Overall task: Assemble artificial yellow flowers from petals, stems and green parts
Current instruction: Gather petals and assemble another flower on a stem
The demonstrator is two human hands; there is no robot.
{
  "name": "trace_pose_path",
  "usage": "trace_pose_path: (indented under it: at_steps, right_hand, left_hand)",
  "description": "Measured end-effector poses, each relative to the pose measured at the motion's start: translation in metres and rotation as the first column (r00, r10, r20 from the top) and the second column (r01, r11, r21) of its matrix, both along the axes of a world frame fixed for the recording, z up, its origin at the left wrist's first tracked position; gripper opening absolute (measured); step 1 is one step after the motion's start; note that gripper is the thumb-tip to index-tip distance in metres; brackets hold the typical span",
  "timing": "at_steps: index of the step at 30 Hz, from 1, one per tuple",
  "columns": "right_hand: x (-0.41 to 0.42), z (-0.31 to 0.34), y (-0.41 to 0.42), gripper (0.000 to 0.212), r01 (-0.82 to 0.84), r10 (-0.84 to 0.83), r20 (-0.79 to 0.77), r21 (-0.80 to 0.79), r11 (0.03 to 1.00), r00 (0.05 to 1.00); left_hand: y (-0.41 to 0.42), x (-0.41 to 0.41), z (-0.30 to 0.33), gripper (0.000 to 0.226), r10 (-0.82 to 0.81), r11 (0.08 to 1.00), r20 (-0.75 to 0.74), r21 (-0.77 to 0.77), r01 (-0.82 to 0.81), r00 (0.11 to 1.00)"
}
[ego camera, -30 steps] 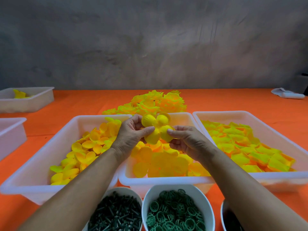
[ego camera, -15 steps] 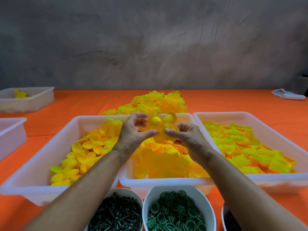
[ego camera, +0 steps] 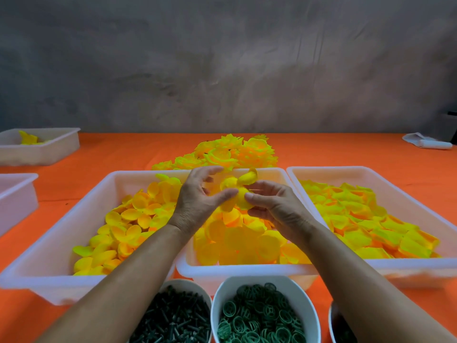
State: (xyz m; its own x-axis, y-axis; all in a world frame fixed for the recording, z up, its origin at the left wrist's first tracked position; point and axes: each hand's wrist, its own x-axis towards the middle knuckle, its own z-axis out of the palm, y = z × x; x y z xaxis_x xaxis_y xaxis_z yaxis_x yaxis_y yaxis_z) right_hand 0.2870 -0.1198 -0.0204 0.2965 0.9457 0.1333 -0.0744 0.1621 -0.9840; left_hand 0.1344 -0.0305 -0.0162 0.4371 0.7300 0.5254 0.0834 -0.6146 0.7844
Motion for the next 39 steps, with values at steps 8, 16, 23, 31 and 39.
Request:
trace_pose_path:
  at_steps: [8, 16, 23, 31, 39]
  right_hand:
    - [0.003, 0.000, 0.002, 0.027, -0.067, 0.068, -0.036, 0.021, 0.998, 0.997]
    - [0.000, 0.000, 0.001, 0.023, 0.099, -0.098, 0.022, -0.060, 0.993, 0.995]
    - [-0.003, -0.003, 0.000, 0.026, 0.148, -0.139, 0.141, -0.056, 0.987, 0.980]
    - [-0.005, -0.002, 0.000, 0.031, 0.192, -0.176, 0.182, -0.071, 0.979, 0.967]
    - [-0.005, 0.001, 0.000, 0.037, 0.158, -0.145, 0.135, -0.088, 0.984, 0.980]
  left_hand:
    - [0.004, 0.001, -0.002, 0.069, -0.154, 0.923, 0.094, -0.341, 0.177, 0.984]
    - [0.000, -0.001, 0.001, 0.061, -0.166, 0.974, 0.024, -0.151, 0.168, 0.986]
    - [-0.004, -0.001, 0.002, 0.029, -0.200, 0.980, -0.057, 0.012, 0.201, 0.978]
    - [-0.002, 0.000, -0.002, 0.025, -0.240, 0.967, -0.107, 0.060, 0.247, 0.965]
    - [0.000, 0.002, -0.005, 0.011, -0.195, 0.980, -0.057, 0.016, 0.196, 0.979]
